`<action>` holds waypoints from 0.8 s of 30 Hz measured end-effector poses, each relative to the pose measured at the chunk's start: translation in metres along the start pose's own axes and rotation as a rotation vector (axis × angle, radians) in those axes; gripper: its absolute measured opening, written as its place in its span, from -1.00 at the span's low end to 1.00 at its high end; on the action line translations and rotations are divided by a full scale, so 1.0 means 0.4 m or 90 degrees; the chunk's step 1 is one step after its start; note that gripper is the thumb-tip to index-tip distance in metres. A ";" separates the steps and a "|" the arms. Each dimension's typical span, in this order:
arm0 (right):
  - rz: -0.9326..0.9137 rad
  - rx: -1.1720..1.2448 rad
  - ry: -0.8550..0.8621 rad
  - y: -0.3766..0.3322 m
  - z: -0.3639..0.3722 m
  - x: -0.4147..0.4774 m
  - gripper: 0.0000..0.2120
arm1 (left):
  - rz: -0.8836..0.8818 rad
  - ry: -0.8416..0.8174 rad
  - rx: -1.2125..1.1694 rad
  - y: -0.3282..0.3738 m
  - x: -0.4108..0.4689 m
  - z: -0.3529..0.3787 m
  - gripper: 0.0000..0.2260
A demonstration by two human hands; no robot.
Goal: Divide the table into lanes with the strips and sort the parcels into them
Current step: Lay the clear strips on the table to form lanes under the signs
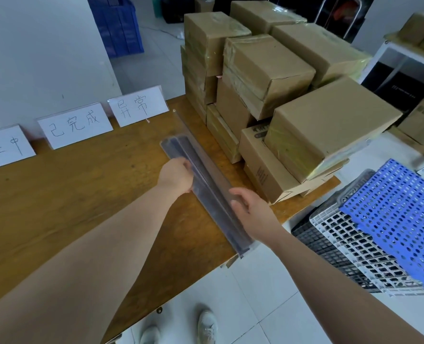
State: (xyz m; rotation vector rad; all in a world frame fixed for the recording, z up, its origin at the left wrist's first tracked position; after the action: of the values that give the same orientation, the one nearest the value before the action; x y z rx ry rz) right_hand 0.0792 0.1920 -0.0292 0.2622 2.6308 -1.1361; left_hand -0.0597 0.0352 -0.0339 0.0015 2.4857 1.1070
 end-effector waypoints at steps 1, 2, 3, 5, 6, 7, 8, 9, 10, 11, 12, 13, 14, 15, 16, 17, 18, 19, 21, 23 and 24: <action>0.013 0.014 0.014 0.002 -0.005 0.001 -0.62 | 0.024 0.005 0.077 -0.003 -0.006 -0.007 -0.71; 0.027 0.023 0.021 0.004 -0.010 0.002 -0.60 | 0.048 0.006 0.146 -0.009 -0.008 -0.011 -0.70; 0.037 0.020 0.024 0.007 -0.014 0.005 -0.59 | 0.056 -0.006 0.190 -0.012 -0.015 -0.012 -0.69; 0.035 -0.015 0.026 0.013 -0.019 0.008 -0.60 | 0.061 -0.028 0.245 -0.019 -0.020 -0.013 -0.66; 0.025 -0.040 0.026 0.013 -0.019 0.008 -0.61 | 0.073 -0.032 0.270 -0.022 -0.019 -0.013 -0.65; 0.011 -0.069 0.025 0.013 -0.018 0.007 -0.60 | 0.077 -0.037 0.288 -0.024 -0.020 -0.015 -0.65; -0.004 -0.101 0.021 0.011 -0.016 0.005 -0.60 | 0.087 -0.041 0.311 -0.027 -0.018 -0.014 -0.65; -0.016 -0.131 0.015 0.011 -0.015 0.003 -0.59 | 0.087 -0.048 0.323 -0.027 -0.021 -0.016 -0.64; -0.024 -0.157 0.007 0.010 -0.014 0.001 -0.58 | 0.091 -0.052 0.331 -0.027 -0.023 -0.016 -0.63; -0.028 -0.178 -0.001 0.011 -0.014 0.000 -0.57 | 0.090 -0.054 0.331 -0.027 -0.026 -0.015 -0.62; -0.032 -0.197 -0.006 0.010 -0.015 -0.001 -0.56 | 0.091 -0.053 0.332 -0.027 -0.027 -0.014 -0.62; -0.036 -0.213 -0.010 0.011 -0.017 -0.002 -0.56 | 0.094 -0.046 0.330 -0.027 -0.030 -0.015 -0.63; -0.041 -0.224 -0.013 0.011 -0.017 -0.002 -0.55 | 0.099 -0.039 0.333 -0.029 -0.031 -0.016 -0.64; -0.046 -0.228 -0.016 0.011 -0.017 -0.003 -0.55 | 0.103 -0.034 0.337 -0.031 -0.033 -0.019 -0.65; -0.049 -0.227 -0.019 0.012 -0.017 -0.003 -0.55 | 0.107 -0.027 0.345 -0.034 -0.035 -0.022 -0.66; -0.052 -0.220 -0.019 0.013 -0.017 -0.003 -0.56 | 0.108 -0.019 0.351 -0.036 -0.038 -0.025 -0.67; -0.054 -0.203 -0.015 0.015 -0.017 -0.003 -0.58 | 0.111 -0.009 0.360 -0.038 -0.040 -0.029 -0.68; -0.056 -0.176 -0.007 0.017 -0.018 -0.002 -0.60 | 0.115 0.002 0.373 -0.039 -0.043 -0.031 -0.69; -0.049 -0.110 0.013 0.022 -0.022 0.003 -0.64 | 0.124 0.030 0.398 -0.038 -0.052 -0.036 -0.70; -0.017 -0.042 0.022 0.028 -0.022 0.010 -0.70 | 0.138 0.055 0.417 -0.037 -0.057 -0.040 -0.71; 0.000 -0.014 0.024 0.030 -0.022 0.015 -0.74 | 0.145 0.060 0.425 -0.036 -0.058 -0.042 -0.72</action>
State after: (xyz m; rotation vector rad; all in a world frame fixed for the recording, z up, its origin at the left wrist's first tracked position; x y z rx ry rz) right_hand 0.0754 0.2068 -0.0336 0.2809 2.6751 -1.1114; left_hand -0.0423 0.0095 -0.0253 0.4422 2.8713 0.3059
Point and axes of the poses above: each hand's wrist, its own x-axis towards the middle knuckle, its own z-axis out of the palm, y = z × x, the point moved 3 cm from there along x, towards the middle knuckle, and after that the axes turned 5 degrees about -y, right-handed, at the moved point
